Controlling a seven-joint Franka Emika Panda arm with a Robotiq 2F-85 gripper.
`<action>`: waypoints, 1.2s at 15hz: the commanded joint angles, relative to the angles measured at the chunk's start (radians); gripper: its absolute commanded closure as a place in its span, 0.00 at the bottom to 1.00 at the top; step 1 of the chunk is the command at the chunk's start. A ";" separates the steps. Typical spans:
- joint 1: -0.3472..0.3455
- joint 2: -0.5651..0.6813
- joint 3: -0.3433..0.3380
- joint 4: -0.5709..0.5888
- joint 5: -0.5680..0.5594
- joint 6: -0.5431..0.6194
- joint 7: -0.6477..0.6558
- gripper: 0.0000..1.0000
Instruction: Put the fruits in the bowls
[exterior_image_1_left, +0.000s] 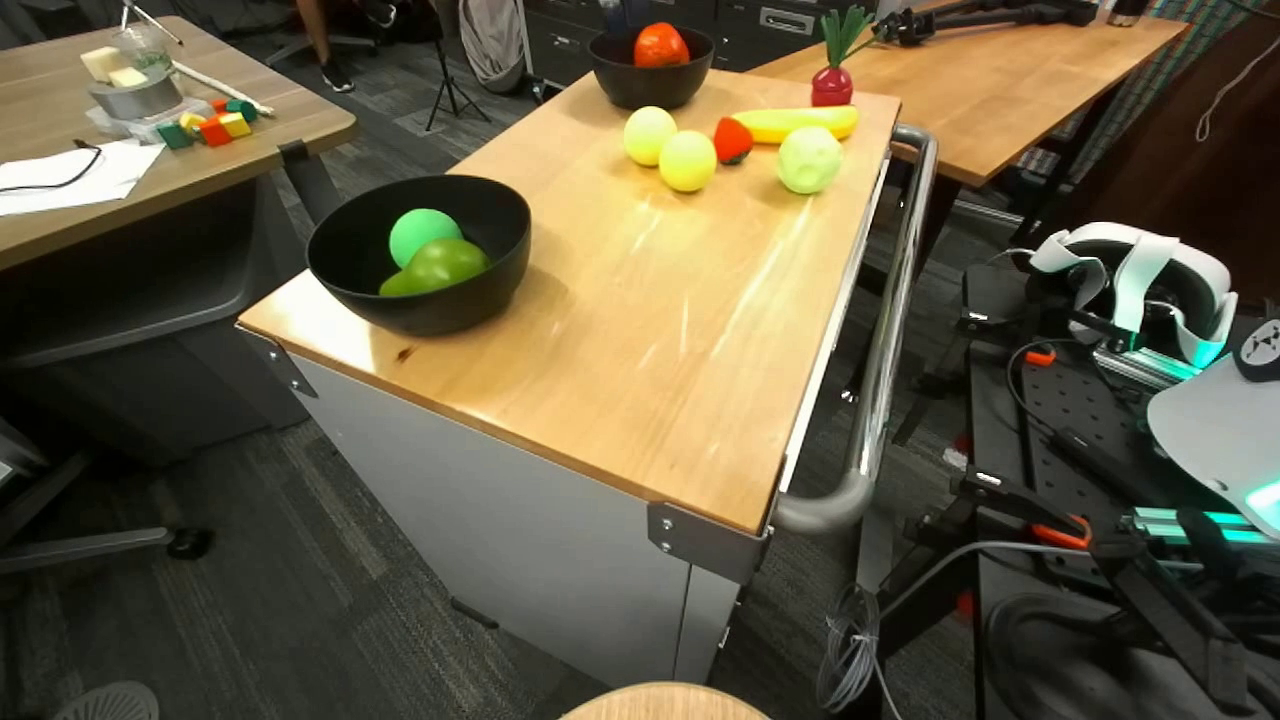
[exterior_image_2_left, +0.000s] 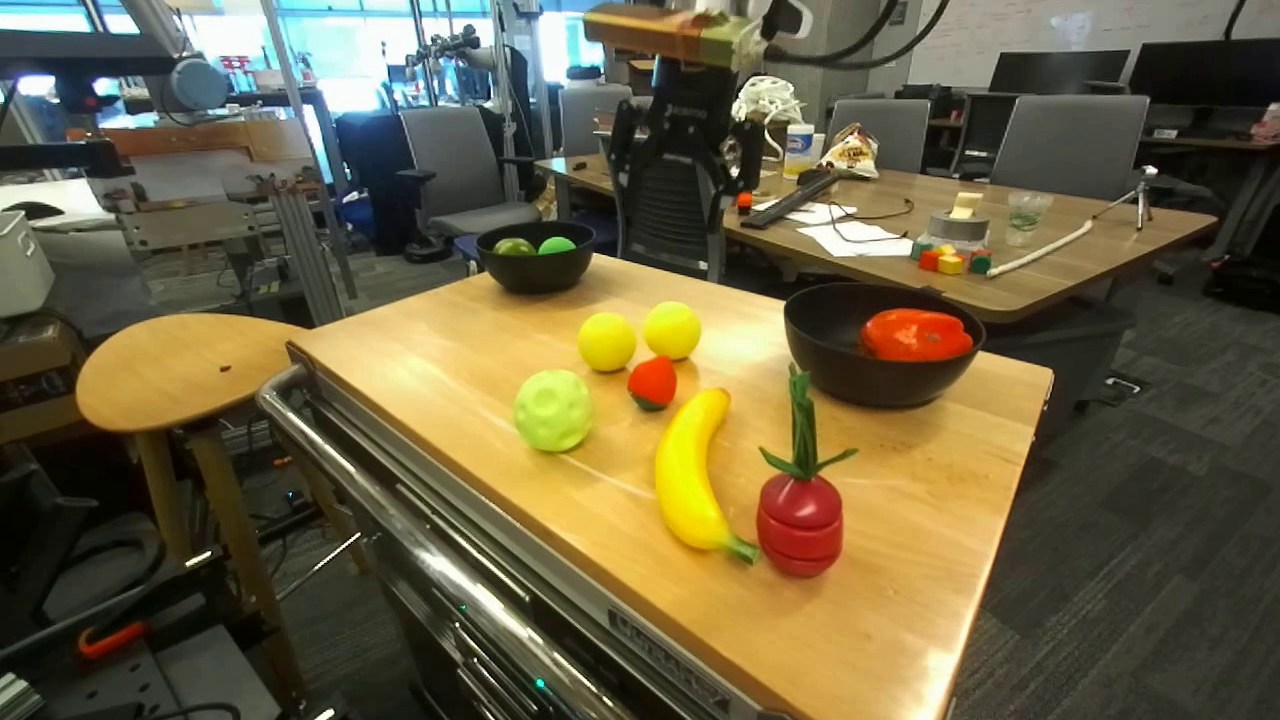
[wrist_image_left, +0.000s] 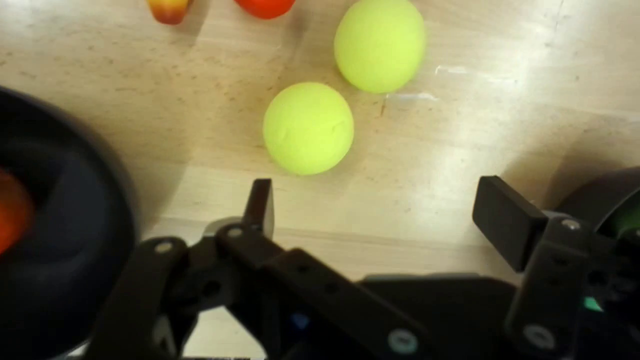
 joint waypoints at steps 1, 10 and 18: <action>0.004 -0.061 0.027 -0.202 -0.003 0.115 -0.066 0.00; 0.018 -0.144 0.069 -0.461 0.020 0.269 -0.077 0.00; 0.072 -0.265 0.061 -0.624 -0.124 0.465 -0.045 0.00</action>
